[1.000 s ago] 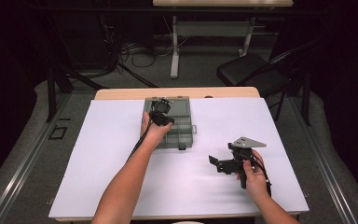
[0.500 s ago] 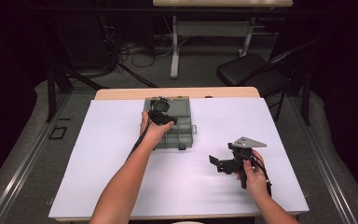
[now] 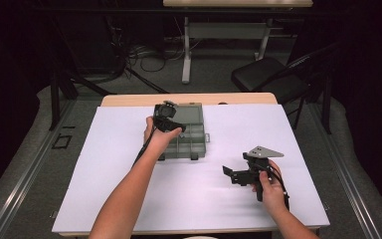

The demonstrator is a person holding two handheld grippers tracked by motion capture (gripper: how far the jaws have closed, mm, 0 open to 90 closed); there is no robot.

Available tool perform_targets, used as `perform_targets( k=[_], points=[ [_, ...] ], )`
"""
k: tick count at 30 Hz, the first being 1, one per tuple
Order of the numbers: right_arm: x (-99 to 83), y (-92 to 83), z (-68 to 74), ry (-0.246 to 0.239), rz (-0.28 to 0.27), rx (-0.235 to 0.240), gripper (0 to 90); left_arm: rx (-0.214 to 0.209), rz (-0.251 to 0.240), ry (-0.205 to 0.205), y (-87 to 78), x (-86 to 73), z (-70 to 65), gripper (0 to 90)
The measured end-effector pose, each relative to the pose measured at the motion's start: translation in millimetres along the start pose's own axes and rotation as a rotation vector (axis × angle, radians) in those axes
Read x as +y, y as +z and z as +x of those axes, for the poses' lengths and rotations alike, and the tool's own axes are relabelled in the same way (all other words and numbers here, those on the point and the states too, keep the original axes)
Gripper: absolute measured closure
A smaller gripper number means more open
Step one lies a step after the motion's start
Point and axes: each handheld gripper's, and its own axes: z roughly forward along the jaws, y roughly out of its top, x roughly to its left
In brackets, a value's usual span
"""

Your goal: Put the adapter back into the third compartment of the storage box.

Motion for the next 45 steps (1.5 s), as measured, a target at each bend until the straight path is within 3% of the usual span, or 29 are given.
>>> perform_targets(
  k=[5,8,12,16,23,27,30,37,40,45],
  points=[
    [0.0,0.0,0.3,-0.003,-0.003,0.002,1.3,-0.007,-0.044,0.04,-6.9,0.1,1.6,37.8],
    [-0.1,-0.5,-0.6,-0.001,-0.002,0.0,1.3,-0.038,-0.065,0.052,-13.9,0.3,4.3,38.8],
    [-0.2,-0.4,-0.5,0.0,-0.002,0.0,1.3,-0.077,-0.085,0.03,-25.0,-1.6,12.8,38.7],
    [-0.4,0.2,0.1,-0.004,0.001,-0.003,1.3,-0.085,-0.079,-0.043,-29.9,-9.1,22.8,38.9],
    [-0.6,1.7,0.8,-0.003,0.003,-0.002,1.3,-0.119,-0.081,-0.132,-31.1,-24.4,38.0,27.0],
    [-0.9,2.3,0.7,-0.001,0.004,-0.003,1.3,-0.108,-0.081,-0.133,-33.4,-32.1,42.7,21.4],
    [-0.9,2.1,1.6,0.004,0.009,-0.005,1.3,-0.116,-0.088,-0.118,-37.6,-38.0,44.1,21.5],
    [-1.2,2.6,0.9,0.004,0.01,-0.008,1.3,-0.128,-0.105,-0.13,-44.9,-54.2,51.1,21.8],
    [-1.2,2.8,1.2,0.007,0.011,-0.01,1.3,-0.088,-0.093,-0.113,-44.3,-64.1,55.5,22.7],
    [-1.8,4.5,1.3,0.006,0.011,-0.011,1.3,-0.084,-0.08,-0.134,-44.8,-72.6,63.6,24.3]
  ],
)
